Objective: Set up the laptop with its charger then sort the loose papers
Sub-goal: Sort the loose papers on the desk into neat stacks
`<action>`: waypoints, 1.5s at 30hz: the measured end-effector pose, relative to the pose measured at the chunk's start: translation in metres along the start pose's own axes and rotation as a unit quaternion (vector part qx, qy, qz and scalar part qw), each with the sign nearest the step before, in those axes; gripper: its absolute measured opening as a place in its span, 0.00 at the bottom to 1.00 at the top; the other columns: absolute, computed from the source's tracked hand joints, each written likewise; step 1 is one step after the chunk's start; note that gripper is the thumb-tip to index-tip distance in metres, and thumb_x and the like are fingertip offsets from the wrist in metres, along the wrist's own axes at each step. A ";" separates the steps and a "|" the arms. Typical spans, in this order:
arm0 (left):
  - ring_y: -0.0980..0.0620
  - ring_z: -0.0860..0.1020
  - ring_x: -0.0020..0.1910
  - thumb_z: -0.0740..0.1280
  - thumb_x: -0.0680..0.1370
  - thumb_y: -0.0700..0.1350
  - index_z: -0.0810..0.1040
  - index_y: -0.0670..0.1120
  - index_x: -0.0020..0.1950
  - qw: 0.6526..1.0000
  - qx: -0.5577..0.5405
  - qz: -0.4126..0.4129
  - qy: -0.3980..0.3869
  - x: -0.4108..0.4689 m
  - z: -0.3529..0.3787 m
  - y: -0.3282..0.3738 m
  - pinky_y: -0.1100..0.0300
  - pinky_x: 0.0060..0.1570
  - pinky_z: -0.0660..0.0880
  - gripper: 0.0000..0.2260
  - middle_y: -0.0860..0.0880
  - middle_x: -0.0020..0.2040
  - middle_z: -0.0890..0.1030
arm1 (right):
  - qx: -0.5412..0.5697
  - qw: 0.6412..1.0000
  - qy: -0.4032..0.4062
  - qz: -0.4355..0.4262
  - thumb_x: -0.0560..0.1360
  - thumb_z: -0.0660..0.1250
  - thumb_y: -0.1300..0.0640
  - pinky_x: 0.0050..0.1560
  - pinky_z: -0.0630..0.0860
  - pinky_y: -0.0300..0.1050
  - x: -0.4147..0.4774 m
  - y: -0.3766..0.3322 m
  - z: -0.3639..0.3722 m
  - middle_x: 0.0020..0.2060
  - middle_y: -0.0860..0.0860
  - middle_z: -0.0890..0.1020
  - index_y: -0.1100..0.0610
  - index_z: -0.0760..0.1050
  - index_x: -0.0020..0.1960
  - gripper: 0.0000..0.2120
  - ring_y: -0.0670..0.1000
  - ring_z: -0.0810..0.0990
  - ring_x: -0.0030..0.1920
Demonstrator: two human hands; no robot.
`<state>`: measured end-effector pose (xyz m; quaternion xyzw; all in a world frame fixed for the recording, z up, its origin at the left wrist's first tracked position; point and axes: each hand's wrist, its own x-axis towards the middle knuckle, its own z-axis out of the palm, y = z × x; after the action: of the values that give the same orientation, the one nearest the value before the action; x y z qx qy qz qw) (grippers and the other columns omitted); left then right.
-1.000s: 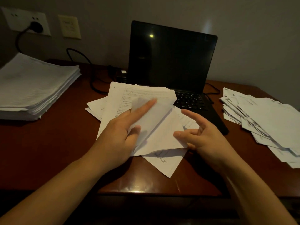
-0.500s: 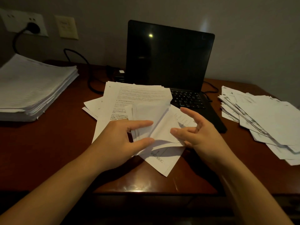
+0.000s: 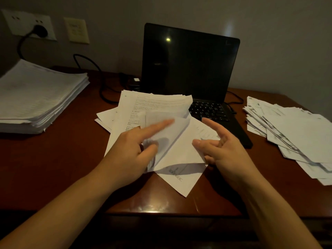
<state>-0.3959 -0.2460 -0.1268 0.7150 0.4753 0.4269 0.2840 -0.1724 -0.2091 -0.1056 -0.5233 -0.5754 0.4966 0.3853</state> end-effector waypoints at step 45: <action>0.83 0.66 0.53 0.69 0.78 0.47 0.67 0.71 0.62 0.998 0.034 -0.041 0.042 -0.014 0.035 0.017 0.85 0.47 0.65 0.22 0.74 0.55 0.70 | 0.081 0.986 0.036 -0.138 0.82 0.60 0.53 0.25 0.74 0.35 -0.023 0.005 0.015 0.30 0.45 0.83 0.40 0.58 0.77 0.25 0.44 0.77 0.26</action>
<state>-0.3604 -0.2659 -0.1340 0.6857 0.5301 0.4277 0.2567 -0.1822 -0.2343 -0.1115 -0.4232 -0.5856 0.4642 0.5124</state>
